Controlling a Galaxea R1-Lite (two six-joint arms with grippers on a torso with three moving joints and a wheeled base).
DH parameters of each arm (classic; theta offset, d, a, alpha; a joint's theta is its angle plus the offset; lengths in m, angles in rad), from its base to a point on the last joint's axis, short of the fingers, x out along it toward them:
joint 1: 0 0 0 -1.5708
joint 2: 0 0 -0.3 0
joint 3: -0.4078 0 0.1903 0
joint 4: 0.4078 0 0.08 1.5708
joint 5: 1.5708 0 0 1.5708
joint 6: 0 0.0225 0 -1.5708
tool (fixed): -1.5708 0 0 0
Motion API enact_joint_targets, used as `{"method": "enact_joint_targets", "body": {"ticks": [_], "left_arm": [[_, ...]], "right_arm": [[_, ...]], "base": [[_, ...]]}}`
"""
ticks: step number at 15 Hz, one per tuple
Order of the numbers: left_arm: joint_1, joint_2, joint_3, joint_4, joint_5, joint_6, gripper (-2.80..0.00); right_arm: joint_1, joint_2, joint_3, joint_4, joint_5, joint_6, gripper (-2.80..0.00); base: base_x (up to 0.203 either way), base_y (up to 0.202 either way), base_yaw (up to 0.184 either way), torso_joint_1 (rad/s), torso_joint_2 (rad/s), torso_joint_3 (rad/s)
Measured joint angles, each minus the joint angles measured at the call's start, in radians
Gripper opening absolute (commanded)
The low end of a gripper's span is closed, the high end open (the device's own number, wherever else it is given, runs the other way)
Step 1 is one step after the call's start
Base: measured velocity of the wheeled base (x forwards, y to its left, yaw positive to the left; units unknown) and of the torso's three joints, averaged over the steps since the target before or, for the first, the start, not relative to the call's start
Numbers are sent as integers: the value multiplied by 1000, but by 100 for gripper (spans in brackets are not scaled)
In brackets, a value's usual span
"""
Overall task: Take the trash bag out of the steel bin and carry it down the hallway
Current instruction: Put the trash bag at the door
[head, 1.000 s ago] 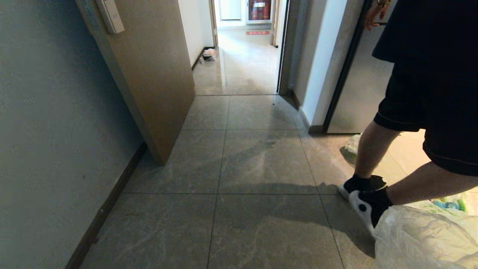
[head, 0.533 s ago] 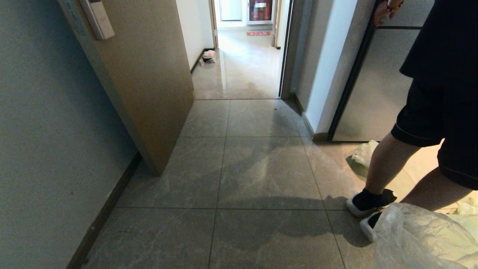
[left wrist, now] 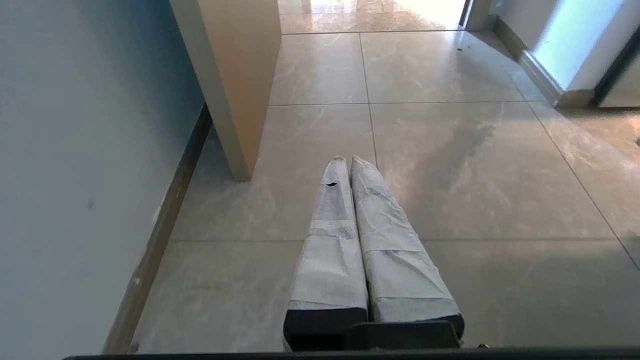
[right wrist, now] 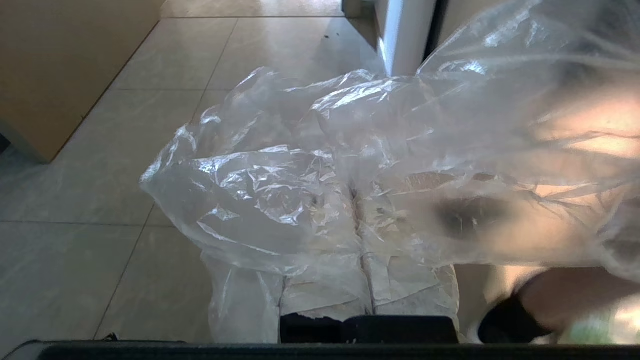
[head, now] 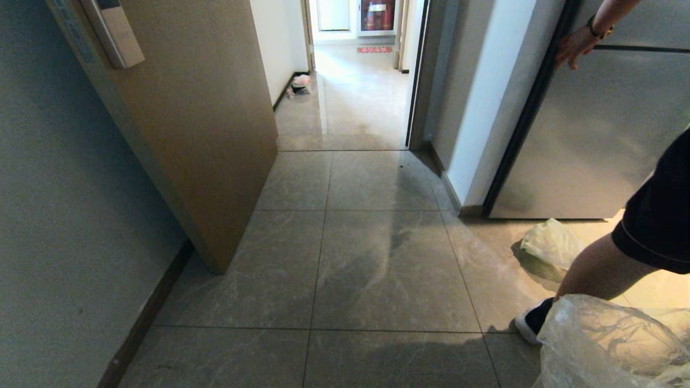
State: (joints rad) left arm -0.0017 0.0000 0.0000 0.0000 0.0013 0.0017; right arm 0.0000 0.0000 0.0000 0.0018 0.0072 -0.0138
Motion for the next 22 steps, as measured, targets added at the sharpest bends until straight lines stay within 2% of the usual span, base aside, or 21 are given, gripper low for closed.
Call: {"method": "enact_joint_targets", "body": {"ticks": [22], "left_arm": [[0, 0, 0, 0, -1, 0, -280]], "right_arm": [[0, 0, 0, -1, 0, 1, -280]], "base": [[194, 0, 0, 2, 3, 3]]}}
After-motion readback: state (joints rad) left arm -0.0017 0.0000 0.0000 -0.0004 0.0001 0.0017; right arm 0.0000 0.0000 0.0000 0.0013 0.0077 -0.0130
